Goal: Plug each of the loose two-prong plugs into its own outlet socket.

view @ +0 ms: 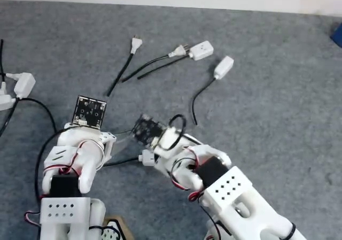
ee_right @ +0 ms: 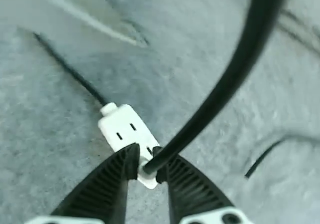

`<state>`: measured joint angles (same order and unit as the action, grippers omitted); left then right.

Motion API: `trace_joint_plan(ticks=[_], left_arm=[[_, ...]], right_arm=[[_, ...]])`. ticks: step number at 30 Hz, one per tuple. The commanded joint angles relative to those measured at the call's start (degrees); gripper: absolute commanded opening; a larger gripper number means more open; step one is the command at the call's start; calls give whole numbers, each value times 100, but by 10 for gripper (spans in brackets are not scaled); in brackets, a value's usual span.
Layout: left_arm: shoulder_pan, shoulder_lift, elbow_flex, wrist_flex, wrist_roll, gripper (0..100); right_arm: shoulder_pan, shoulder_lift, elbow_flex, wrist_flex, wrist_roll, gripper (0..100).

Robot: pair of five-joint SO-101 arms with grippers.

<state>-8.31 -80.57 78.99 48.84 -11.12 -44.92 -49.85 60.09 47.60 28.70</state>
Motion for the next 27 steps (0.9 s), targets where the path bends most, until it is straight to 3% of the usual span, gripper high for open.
trace_joint_plan(ticks=[1, 5, 11, 17, 22, 27], left_arm=[[-84, -13, -22, -211, -62, 415], [-189, -31, -31, -211, -62, 415], [-1349, -22, -66, -457, -105, 415], [-2404, -22, -84, -466, -862, 415], [-3046, -22, -207, -440, -1169, 415], [-3090, -13, -734, 44, -1160, 415]], right_arm=[[-295, -13, -418, 31, 431, 6], [-479, 567, -620, 31, 589, 6], [-980, 875, -611, 180, 1310, 6], [-1341, 936, -963, 1042, 2330, 6], [-1182, 945, -1569, 1332, 2356, 6], [-1288, 875, -1631, 1543, 2303, 6]])
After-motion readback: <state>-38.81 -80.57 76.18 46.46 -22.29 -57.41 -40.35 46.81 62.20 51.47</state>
